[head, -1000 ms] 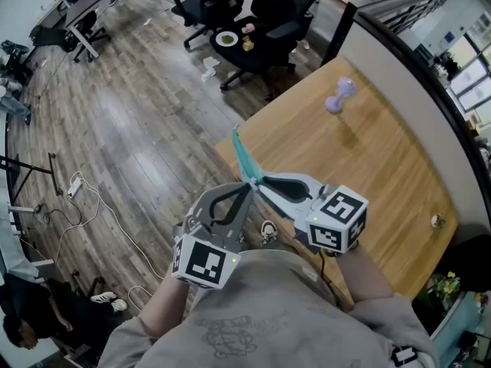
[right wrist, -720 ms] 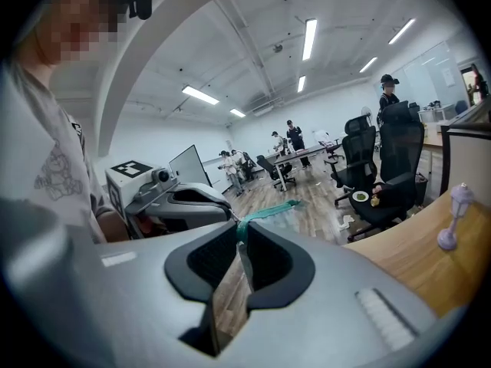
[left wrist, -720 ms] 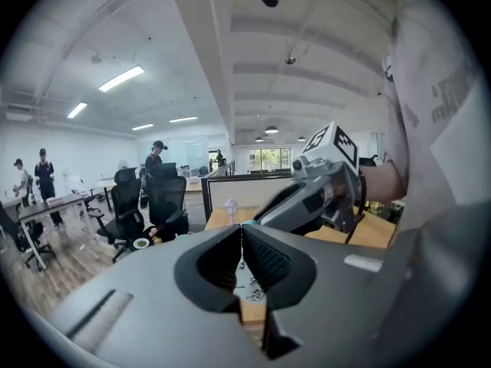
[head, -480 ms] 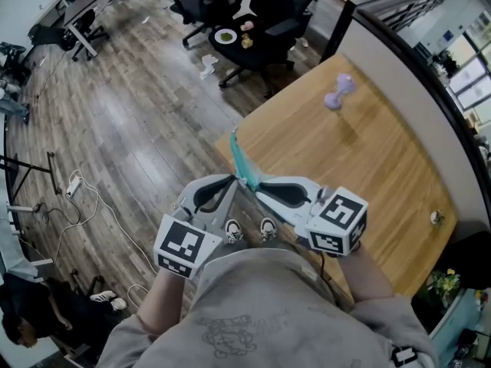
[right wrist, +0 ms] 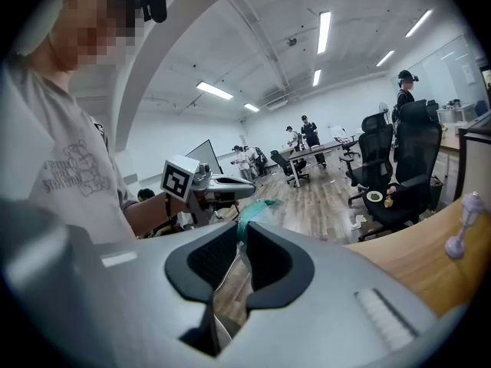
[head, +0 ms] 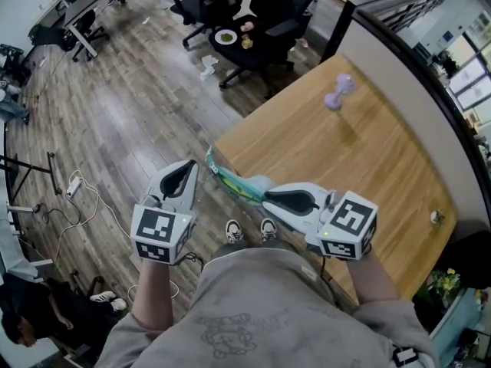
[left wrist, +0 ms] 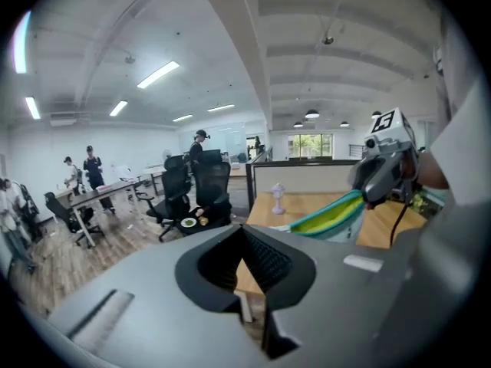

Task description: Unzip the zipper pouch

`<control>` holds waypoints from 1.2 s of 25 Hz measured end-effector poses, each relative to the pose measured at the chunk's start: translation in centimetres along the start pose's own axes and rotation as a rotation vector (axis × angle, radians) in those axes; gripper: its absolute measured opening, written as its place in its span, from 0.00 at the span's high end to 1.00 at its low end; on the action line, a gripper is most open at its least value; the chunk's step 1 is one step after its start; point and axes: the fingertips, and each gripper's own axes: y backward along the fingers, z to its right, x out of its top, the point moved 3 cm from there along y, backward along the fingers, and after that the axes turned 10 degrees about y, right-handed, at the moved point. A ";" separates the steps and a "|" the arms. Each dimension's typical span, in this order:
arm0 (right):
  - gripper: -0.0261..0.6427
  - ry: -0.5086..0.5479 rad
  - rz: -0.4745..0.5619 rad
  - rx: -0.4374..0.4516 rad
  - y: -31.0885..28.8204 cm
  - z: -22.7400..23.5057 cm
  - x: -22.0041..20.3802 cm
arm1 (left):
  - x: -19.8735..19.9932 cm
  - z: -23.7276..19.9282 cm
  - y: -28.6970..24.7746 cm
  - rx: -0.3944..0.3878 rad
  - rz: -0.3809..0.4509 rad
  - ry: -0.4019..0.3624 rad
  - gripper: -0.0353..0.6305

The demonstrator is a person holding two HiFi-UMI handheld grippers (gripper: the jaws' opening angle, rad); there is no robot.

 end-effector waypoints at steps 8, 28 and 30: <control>0.89 -0.046 0.007 -0.046 1.8 1.1 -0.5 | -0.4 -1.7 1.1 -0.035 0.023 0.088 0.95; 0.89 0.127 0.009 0.245 3.2 -1.7 1.1 | -2.9 7.4 1.0 -0.725 -0.071 -0.114 0.70; 0.89 0.117 0.011 0.270 3.5 -1.9 1.2 | -3.0 7.7 1.4 -0.782 -0.072 -0.104 0.70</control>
